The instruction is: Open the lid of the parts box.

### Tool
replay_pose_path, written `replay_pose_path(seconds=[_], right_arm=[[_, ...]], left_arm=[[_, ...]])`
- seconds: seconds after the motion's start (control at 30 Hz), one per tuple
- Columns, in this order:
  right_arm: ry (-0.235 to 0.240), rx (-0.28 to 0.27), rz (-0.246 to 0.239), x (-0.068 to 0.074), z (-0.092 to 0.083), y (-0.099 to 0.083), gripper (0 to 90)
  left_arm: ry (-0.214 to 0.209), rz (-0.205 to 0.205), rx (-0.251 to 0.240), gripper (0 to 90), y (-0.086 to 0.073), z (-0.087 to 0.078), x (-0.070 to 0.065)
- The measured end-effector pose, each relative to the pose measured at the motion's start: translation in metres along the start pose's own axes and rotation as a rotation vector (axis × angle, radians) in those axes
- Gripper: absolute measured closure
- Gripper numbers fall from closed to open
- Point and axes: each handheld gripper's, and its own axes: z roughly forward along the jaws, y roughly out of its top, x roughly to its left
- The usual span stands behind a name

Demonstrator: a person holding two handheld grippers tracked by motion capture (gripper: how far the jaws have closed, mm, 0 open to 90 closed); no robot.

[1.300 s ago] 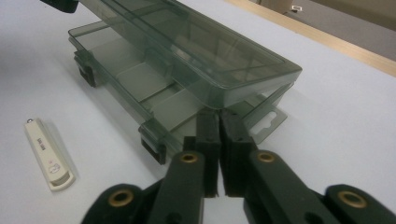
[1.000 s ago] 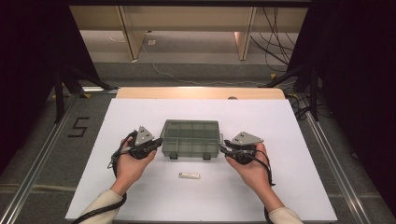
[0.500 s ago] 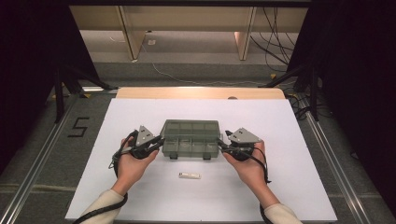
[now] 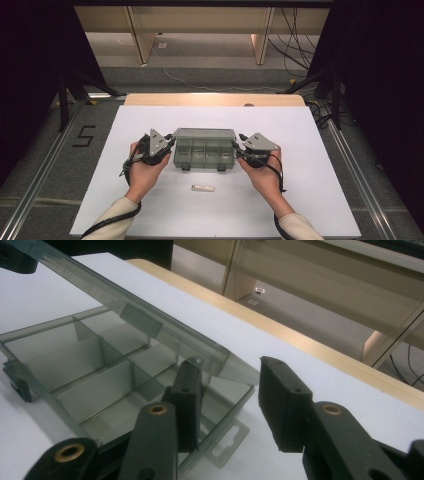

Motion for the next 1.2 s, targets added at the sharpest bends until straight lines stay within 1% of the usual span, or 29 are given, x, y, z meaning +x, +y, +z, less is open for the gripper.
replay_pose_path(seconds=[0.03, 0.07, 0.1, 0.13, 0.17, 0.23, 0.27, 0.37, 0.4, 0.47, 0.5, 0.53, 0.63, 0.73, 0.77, 0.8, 0.93, 0.97, 1.03, 1.13, 1.17, 1.2], right_arm=[[-0.007, -0.002, -0.005, -0.001, 0.000, 0.001, 66.2], [-0.007, -0.002, -0.005, -0.001, 0.000, 0.001, 66.2], [-0.022, -0.020, -0.004, -0.001, 0.002, 0.002, 67.8], [-0.022, -0.020, -0.004, -0.001, 0.002, 0.002, 67.8], [-0.028, -0.025, -0.012, -0.002, 0.003, 0.004, 69.7], [-0.031, -0.028, -0.013, -0.002, 0.003, 0.005, 70.3], [-0.043, -0.034, -0.017, -0.003, 0.004, 0.006, 71.7], [-0.038, -0.030, -0.004, -0.003, 0.005, 0.007, 73.0], [-0.042, -0.035, -0.015, -0.004, 0.007, 0.009, 75.5], [-0.042, -0.035, -0.012, -0.003, 0.007, 0.010, 76.0], [-0.058, -0.044, -0.020, -0.004, 0.008, 0.011, 76.6], [-0.054, -0.042, -0.020, -0.004, 0.009, 0.012, 76.9], [-0.067, -0.049, -0.012, -0.004, 0.012, 0.014, 79.4], [-0.077, -0.051, -0.015, -0.005, 0.013, 0.015, 80.7], [-0.087, -0.054, -0.016, -0.004, 0.015, 0.017, 82.3], [-0.087, -0.054, -0.016, -0.004, 0.015, 0.017, 82.3], [-0.096, -0.051, -0.011, -0.005, 0.017, 0.019, 83.3], [-0.105, -0.055, -0.008, -0.006, 0.018, 0.020, 83.8], [-0.107, -0.055, 0.002, -0.006, 0.019, 0.021, 84.1], [-0.113, -0.057, 0.002, -0.006, 0.020, 0.022, 84.3], [-0.113, -0.055, 0.013, -0.006, 0.021, 0.023, 84.5], [-0.113, -0.055, 0.013, -0.006, 0.021, 0.023, 84.5]], left_arm=[[0.013, 0.009, -0.006, 78.7, 0.002, 0.001, 0.001], [0.013, 0.009, -0.006, 79.2, 0.002, 0.001, 0.001], [0.025, 0.007, -0.018, 79.7, 0.003, 0.001, 0.001], [0.025, 0.007, -0.018, 80.2, 0.003, 0.001, 0.001], [0.032, 0.018, -0.022, 80.5, 0.004, 0.002, 0.002], [0.036, 0.017, -0.028, 80.7, 0.005, 0.003, 0.002], [0.038, 0.024, -0.030, 81.2, 0.007, 0.003, 0.003], [0.047, 0.031, -0.035, 82.0, 0.008, 0.005, 0.004], [0.051, 0.031, -0.037, 82.6, 0.009, 0.006, 0.005], [0.051, 0.033, -0.037, 82.8, 0.010, 0.007, 0.006], [0.054, 0.031, -0.041, 83.1, 0.011, 0.007, 0.006], [0.055, 0.036, -0.040, 83.2, 0.012, 0.008, 0.007], [0.060, 0.031, -0.046, 83.7, 0.015, 0.010, 0.009], [0.060, 0.027, -0.048, 83.9, 0.016, 0.011, 0.009], [0.060, 0.027, -0.047, 83.9, 0.017, 0.012, 0.010], [0.059, 0.021, -0.050, 83.9, 0.018, 0.012, 0.010], [0.064, 0.021, -0.050, 83.9, 0.020, 0.014, 0.012], [0.065, 0.018, -0.051, 83.9, 0.021, 0.015, 0.013], [0.064, 0.017, -0.049, 83.8, 0.022, 0.016, 0.014], [0.065, 0.013, -0.050, 83.9, 0.023, 0.017, 0.014], [0.064, 0.012, -0.050, 83.8, 0.023, 0.018, 0.015], [0.065, 0.011, -0.048, 83.8, 0.024, 0.018, 0.015]])
